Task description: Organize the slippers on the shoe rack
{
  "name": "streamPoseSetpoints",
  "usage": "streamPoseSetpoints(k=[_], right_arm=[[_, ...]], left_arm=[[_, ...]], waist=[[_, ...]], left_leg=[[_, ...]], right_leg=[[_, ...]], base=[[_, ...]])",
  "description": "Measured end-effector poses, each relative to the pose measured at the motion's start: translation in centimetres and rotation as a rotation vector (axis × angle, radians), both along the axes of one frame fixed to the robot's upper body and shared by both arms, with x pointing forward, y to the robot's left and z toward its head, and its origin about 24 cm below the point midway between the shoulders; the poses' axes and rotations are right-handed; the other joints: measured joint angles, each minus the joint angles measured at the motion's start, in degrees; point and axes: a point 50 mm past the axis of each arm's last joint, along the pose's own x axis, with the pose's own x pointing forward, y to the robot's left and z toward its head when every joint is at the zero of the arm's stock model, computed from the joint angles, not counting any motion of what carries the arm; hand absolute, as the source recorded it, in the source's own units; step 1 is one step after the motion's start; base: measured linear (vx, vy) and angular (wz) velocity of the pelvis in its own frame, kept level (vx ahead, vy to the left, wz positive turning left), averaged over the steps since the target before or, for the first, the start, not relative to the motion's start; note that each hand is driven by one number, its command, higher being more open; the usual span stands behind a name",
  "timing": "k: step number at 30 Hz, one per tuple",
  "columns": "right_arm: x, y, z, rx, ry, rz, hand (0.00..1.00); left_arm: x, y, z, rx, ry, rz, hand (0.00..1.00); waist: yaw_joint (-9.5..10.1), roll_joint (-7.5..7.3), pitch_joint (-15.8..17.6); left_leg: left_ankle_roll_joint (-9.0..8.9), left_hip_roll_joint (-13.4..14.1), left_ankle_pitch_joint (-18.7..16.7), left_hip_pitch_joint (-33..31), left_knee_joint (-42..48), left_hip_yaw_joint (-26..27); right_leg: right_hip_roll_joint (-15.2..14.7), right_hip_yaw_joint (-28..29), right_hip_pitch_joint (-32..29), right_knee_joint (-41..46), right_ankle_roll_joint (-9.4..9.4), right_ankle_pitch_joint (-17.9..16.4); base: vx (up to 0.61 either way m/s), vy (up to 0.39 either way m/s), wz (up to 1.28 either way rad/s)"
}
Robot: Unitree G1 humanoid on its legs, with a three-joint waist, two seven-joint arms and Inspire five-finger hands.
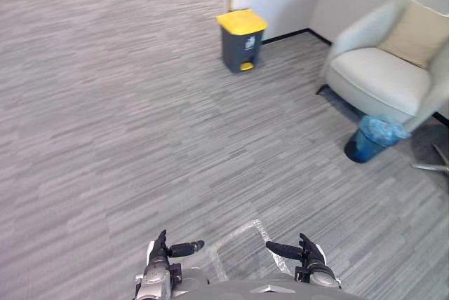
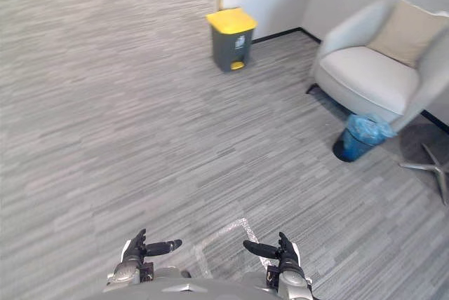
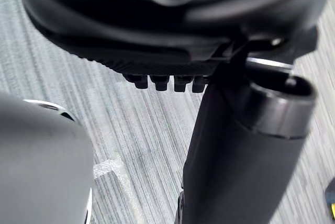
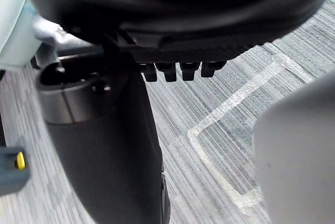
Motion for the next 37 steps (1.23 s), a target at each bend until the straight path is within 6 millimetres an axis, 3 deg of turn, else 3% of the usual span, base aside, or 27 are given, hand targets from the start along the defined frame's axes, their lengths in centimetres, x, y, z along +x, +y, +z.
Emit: streamPoseSetpoints(k=[1, 4, 5, 6, 7, 8, 10, 12, 15, 17, 18, 20, 21, 22, 23, 24, 25, 28, 37], right_arm=[[0.2, -0.2, 0.1, -0.006, -0.003, 0.003, 1.00], [0.7, -0.5, 0.1, -0.019, 0.001, 0.031, 1.00], [1.0, -0.5, 0.1, -0.020, 0.000, 0.036, 1.00], [1.2, -0.5, 0.2, -0.020, -0.004, 0.039, 1.00], [1.4, -0.7, 0.2, -0.025, -0.002, 0.040, 1.00], [1.4, -0.9, 0.2, -0.030, -0.001, 0.041, 1.00], [1.5, -2.0, 0.3, -0.059, 0.012, 0.041, 1.00], [1.4, -2.0, 0.2, -0.059, 0.016, 0.041, 1.00], [1.0, -1.7, 0.0, -0.052, 0.029, 0.044, 1.00], [0.8, -1.8, 0.0, -0.057, 0.036, 0.045, 1.00], [0.8, -2.0, 0.0, -0.061, 0.036, 0.044, 1.00], [0.8, -2.0, 0.0, -0.060, 0.035, 0.042, 1.00], [1.0, -1.8, 0.0, -0.053, 0.028, 0.029, 1.00], [1.0, -1.7, 0.0, -0.051, 0.027, 0.026, 1.00], [1.0, -1.7, 0.0, -0.049, 0.027, 0.020, 1.00], [0.9, -2.1, 0.1, -0.054, 0.021, 0.009, 1.00], [0.9, -2.1, 0.1, -0.055, 0.017, 0.005, 1.00], [0.8, -1.0, 0.1, -0.031, 0.004, 0.001, 1.00], [-0.1, -1.1, -0.1, -0.007, 0.013, -0.082, 1.00]], left_arm=[[0.0, 0.0, 0.0, 0.002, 0.006, -0.011, 1.00], [0.1, -0.1, -0.2, 0.007, 0.026, -0.054, 1.00], [0.1, -0.1, -0.2, 0.007, 0.031, -0.054, 1.00], [0.1, 0.0, -0.2, 0.013, 0.035, -0.062, 1.00], [0.2, -0.3, -0.4, 0.007, 0.045, -0.082, 1.00], [0.2, -0.5, -0.4, 0.003, 0.045, -0.086, 1.00], [0.2, -1.8, -0.5, -0.031, 0.046, -0.106, 1.00], [0.3, -1.9, -0.5, -0.032, 0.045, -0.126, 1.00], [0.9, -1.4, -0.2, -0.021, 0.020, -0.126, 1.00], [1.3, -1.6, 0.0, -0.025, 0.000, -0.127, 1.00], [1.4, -1.7, 0.0, -0.026, -0.005, -0.129, 1.00], [1.5, -1.7, 0.0, -0.027, -0.007, -0.130, 1.00], [1.8, -1.7, 0.2, -0.024, -0.017, -0.130, 1.00], [1.9, -1.6, 0.2, -0.022, -0.021, -0.131, 1.00], [2.0, -1.6, 0.3, -0.022, -0.027, -0.131, 1.00], [2.0, -2.3, 0.2, -0.038, -0.027, -0.130, 1.00], [2.1, -2.2, 0.2, -0.038, -0.029, -0.130, 1.00], [2.8, -1.6, 0.6, -0.019, -0.052, -0.134, 1.00], [1.9, -1.9, 0.3, -0.030, -0.029, -0.130, 1.00]], waist=[[-0.08, 0.00, 0.0], [-0.24, 0.22, 0.0], [-0.25, 0.23, 0.0], [-0.22, 0.30, 0.2], [-0.64, 1.28, 0.5], [-0.71, 1.80, 0.6], [-1.10, 3.91, 1.0], [-1.23, 4.17, 0.9], [-0.92, 3.61, 1.6], [0.18, 4.01, 1.9], [0.26, 4.17, 2.2], [0.26, 4.12, 2.2], [0.29, 3.58, 2.6], [0.29, 3.44, 2.7], [0.35, 3.40, 2.7], [0.36, 4.57, 2.8], [0.41, 4.96, 2.8], [0.44, 1.63, 2.3], [0.14, 1.78, 1.3]], left_leg=[[0.04, 0.0, 0.0, 0.9, -0.8, 1.5], [-0.15, 0.7, 0.1, 3.2, -2.9, 6.8], [-0.37, 1.0, 0.3, 3.5, -3.3, 8.2], [-0.88, 1.1, 0.5, 3.9, -3.7, 9.4], [-2.09, 1.6, 1.2, 4.8, -4.8, 9.8], [-2.40, 1.9, 1.4, 5.1, -5.1, 9.7], [-2.67, 4.1, 1.5, 6.6, -5.6, 9.5], [-2.74, 5.5, 1.4, 6.5, -3.1, 9.4], [-3.90, 13.1, 0.7, -0.3, 17.5, 6.4], [-3.96, 14.5, -2.4, -3.4, 25.5, 2.2], [-4.17, 12.6, -5.1, -4.8, 26.3, -1.0], [-4.19, 9.9, -7.0, -6.3, 24.4, -3.7], [-4.02, 4.7, -7.9, -8.7, 18.6, -9.3], [-3.98, 3.4, -7.9, -9.5, 16.7, -11.3], [-4.11, 0.7, -6.7, -10.2, 11.7, -16.0], [-3.64, -0.7, 1.0, -10.5, 6.9, -21.2], [-2.62, -0.9, 0.6, -10.1, 7.6, -21.2], [-1.60, -2.2, -0.2, -9.0, 7.0, -17.5], [-0.85, -2.2, 0.4, -1.8, -0.3, -10.4]], right_leg=[[-1.1, -3.5, -1.3, 2.0, 0.21, -0.3], [-7.5, -23.8, -4.2, 2.7, -2.63, -1.6], [-8.3, -27.7, -4.8, 0.4, -2.92, -1.1], [-8.4, -30.1, -5.4, -2.1, -4.59, 1.3], [-6.8, -30.4, -4.8, -2.8, -5.66, 2.3], [-6.3, -30.5, -4.8, -3.1, -5.97, 2.5], [-2.3, -29.2, -2.8, -6.9, -6.59, 2.7], [-0.8, -29.2, -1.0, -9.4, -6.99, 2.9], [3.9, -27.9, 4.5, -16.9, -8.19, 4.0], [5.5, -25.2, 6.2, -18.3, -8.79, 4.1], [5.6, -22.8, 6.8, -18.4, -8.87, 4.0], [5.2, -20.1, 6.9, -18.2, -8.78, 4.1], [4.1, -16.0, 6.8, -17.8, -8.47, 4.3], [3.7, -15.0, 6.8, -17.7, -8.34, 4.3], [3.4, -12.7, 6.7, -17.5, -7.20, 4.3], [4.0, -10.1, 6.5, -16.8, -5.80, 3.7], [4.1, -9.2, 6.6, -16.5, -5.18, 3.4], [1.6, -6.1, 5.5, -15.7, -3.75, 2.8], [1.1, 0.4, 5.5, -15.7, -2.71, 2.9]], base=[[0.12, 0.159, -1.29], [0.10, 0.013, -0.91], [0.13, -0.119, -0.87], [0.16, -0.144, -0.77], [0.16, -0.141, -0.56], [0.15, -0.143, -0.47], [0.13, -0.196, -0.46], [0.13, -0.258, -0.18], [0.09, -0.168, -0.21], [0.14, -0.032, -0.70], [0.15, 0.045, -0.99], [0.13, 0.091, -1.09], [0.13, 0.130, -1.21], [0.15, 0.176, -1.35], [0.13, 0.179, -1.04], [0.15, 0.237, -1.01], [0.11, 0.170, -0.71], [0.15, 0.188, -0.45], [0.04, 0.024, -0.42]])
